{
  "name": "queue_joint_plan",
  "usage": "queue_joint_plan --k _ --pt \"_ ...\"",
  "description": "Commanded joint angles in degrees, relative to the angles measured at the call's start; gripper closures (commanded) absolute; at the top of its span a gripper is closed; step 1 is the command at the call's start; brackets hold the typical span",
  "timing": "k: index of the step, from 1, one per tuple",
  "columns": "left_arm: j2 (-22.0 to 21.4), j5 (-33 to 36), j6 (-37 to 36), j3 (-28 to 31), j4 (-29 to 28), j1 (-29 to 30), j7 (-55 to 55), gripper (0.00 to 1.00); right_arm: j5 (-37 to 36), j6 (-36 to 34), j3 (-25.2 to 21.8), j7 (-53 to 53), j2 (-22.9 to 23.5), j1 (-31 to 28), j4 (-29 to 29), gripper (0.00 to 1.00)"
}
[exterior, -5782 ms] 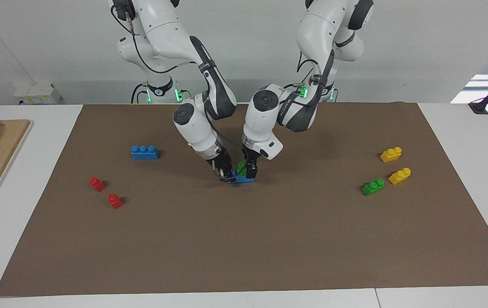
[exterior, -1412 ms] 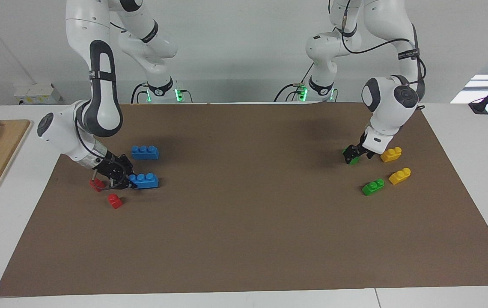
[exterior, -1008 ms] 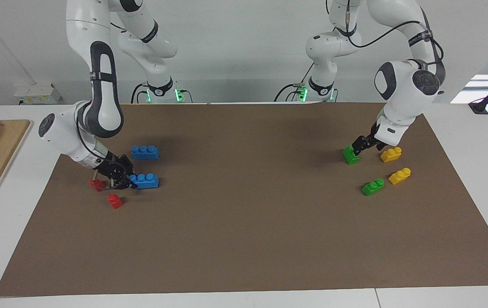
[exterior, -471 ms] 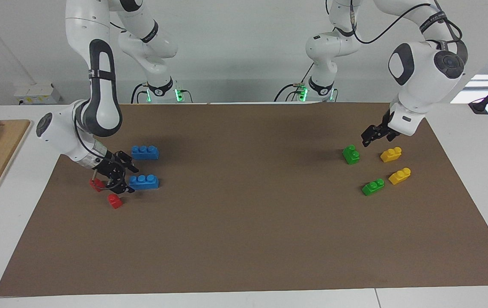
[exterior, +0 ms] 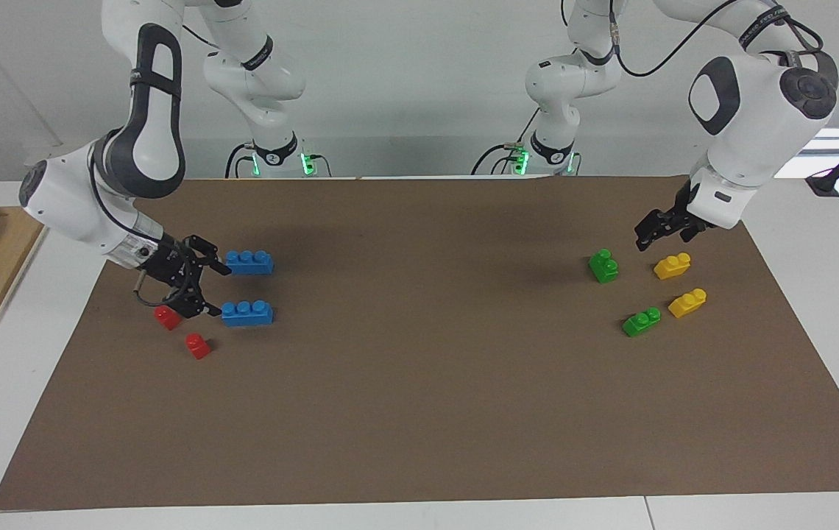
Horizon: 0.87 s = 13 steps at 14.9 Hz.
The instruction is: Remove green block with left arm and hold with right
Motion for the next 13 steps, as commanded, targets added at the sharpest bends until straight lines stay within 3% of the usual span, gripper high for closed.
queue_joint_plan --k 1,6,13 --pt "0.8 1.2 -2.3 -0.1 3.0 -0.6 4.0 0.0 -5.9 -3.2 0.4 0.9 -0.7 -0.2 5.4 0.02" --pt "2.6 2.9 -8.6 0.4 9.8 -4.5 4.5 0.0 -13.7 -9.7 1.2 -5.9 -2.8 1.9 15.2 0.01" --pt "2.6 2.4 -7.8 2.2 9.6 -7.8 4.0 0.0 -21.6 -19.1 2.1 -39.3 -9.0 2.7 17.4 0.0"
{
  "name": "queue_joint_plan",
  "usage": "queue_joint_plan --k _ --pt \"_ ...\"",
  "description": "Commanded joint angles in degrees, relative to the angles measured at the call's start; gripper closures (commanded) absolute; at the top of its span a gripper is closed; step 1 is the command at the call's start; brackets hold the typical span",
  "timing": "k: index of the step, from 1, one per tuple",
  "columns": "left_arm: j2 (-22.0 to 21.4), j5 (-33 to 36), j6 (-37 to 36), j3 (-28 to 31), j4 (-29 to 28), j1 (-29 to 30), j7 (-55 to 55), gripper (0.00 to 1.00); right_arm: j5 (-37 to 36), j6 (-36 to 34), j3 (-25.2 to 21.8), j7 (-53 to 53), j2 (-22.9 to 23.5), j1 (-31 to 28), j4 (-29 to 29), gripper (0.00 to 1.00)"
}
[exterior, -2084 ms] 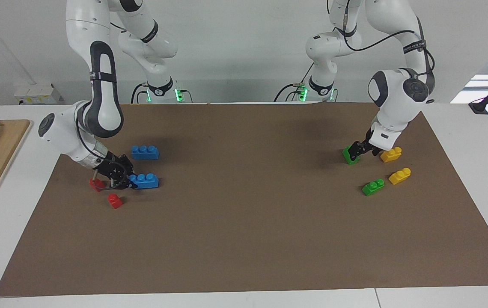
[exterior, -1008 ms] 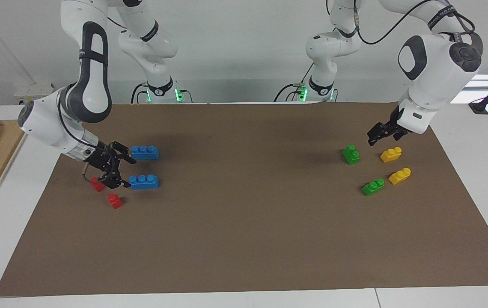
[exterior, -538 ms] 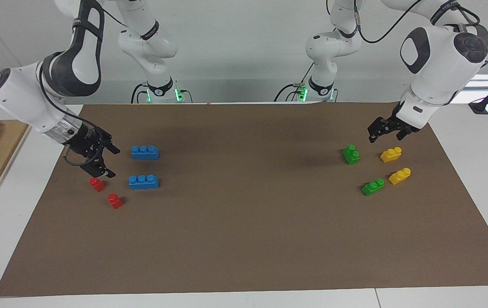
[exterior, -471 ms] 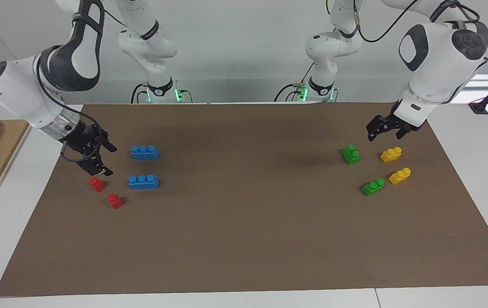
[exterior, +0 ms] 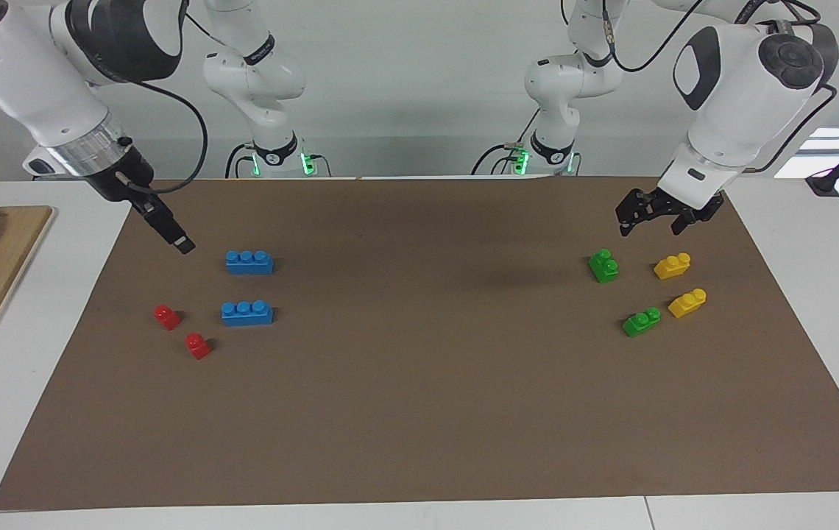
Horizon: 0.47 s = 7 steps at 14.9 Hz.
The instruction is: Remove green block with left arm and hold with right
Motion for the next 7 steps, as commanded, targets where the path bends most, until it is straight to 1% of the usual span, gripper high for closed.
queue_joint_plan --k 1,2,3,4,7 --pt "0.7 0.6 -1.5 4.4 1.7 -4.3 0.2 0.0 -4.4 -2.4 0.5 -13.8 -1.5 -0.4 0.2 0.0" --pt "0.3 0.5 -1.6 6.6 1.5 -5.7 0.3 0.0 -6.3 -2.5 0.7 -18.4 -1.8 -0.3 0.1 0.0" --pt "0.0 0.4 -1.6 6.9 1.2 -5.7 0.5 0.0 -8.0 -2.5 0.7 -20.9 -2.0 0.0 -0.1 0.0" --pt "-0.2 0.5 -1.3 6.9 0.7 -5.4 0.7 0.0 -9.3 -2.4 0.7 -21.9 -2.1 0.5 -0.5 0.0" --pt "-0.2 0.5 -1.0 7.0 0.6 -5.7 0.7 0.0 -10.2 -2.4 0.7 -22.0 -2.3 0.5 -0.6 0.0"
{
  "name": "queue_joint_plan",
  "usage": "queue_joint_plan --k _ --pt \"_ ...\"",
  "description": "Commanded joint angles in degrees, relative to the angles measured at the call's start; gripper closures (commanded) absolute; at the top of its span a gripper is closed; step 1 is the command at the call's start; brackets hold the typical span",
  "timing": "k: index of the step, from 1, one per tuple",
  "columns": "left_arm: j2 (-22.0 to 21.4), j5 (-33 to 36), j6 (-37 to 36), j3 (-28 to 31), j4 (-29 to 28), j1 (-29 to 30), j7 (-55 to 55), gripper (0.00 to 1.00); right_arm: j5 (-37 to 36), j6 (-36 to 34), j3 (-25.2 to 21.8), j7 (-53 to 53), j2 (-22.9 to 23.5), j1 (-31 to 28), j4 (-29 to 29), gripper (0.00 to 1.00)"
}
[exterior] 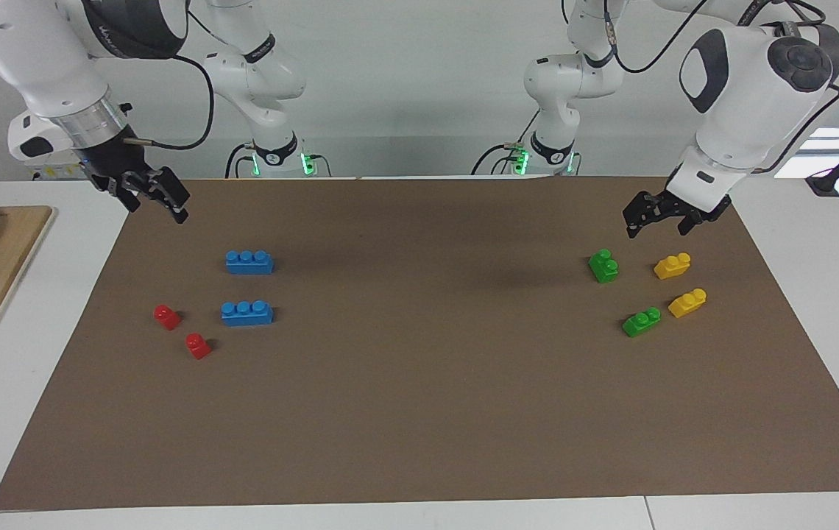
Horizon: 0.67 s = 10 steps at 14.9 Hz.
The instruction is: Remove green block with left arm and hold with right
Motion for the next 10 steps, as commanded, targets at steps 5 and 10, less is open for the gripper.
queue_joint_plan --k 5,10 --pt "-1.6 0.6 -1.9 1.0 0.9 -1.3 0.6 0.0 -3.3 -0.4 0.5 -4.6 -0.7 0.0 -0.6 0.0" --pt "-2.5 0.6 -2.4 1.0 1.1 -1.6 0.6 0.0 -3.4 -0.5 0.5 -6.1 -0.7 -0.3 -0.6 0.0"
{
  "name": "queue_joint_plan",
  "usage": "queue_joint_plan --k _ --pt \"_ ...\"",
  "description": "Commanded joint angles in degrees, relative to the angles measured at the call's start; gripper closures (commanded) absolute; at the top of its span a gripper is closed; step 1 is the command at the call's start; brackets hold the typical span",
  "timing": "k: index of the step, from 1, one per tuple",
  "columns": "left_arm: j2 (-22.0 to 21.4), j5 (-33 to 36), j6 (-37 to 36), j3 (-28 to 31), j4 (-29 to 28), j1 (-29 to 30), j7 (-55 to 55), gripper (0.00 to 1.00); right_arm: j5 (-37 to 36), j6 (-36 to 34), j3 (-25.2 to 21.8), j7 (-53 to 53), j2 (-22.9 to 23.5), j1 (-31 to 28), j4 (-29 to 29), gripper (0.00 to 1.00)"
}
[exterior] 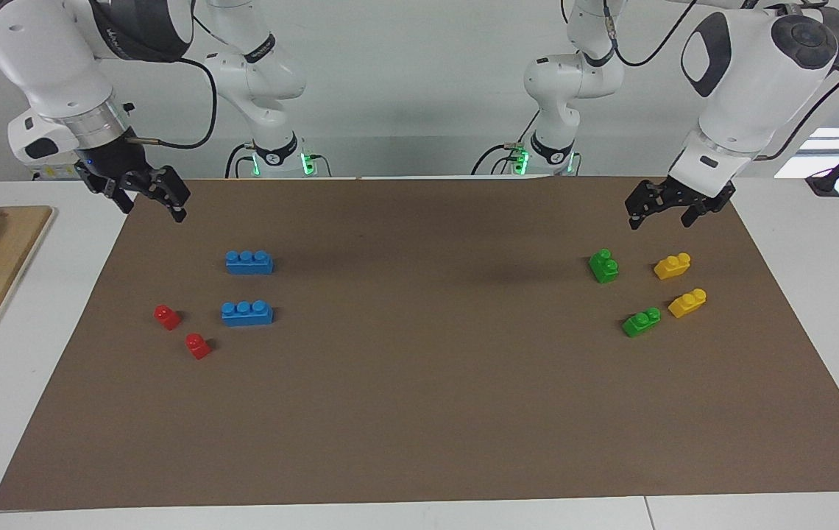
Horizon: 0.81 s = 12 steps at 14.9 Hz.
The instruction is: Remove green block with left arm and hold with right
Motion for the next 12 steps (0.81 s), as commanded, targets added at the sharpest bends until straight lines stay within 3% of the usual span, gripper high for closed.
queue_joint_plan --k 1,12 --pt "-0.7 0.6 -1.1 1.0 0.3 -1.2 0.6 0.0 -1.4 -0.5 0.4 -2.0 -0.7 -0.5 -0.6 0.0" --pt "-0.7 0.7 -0.8 1.1 0.8 -1.2 0.6 0.0 -1.4 -0.5 0.4 -4.3 -0.7 -0.7 -0.6 0.0"
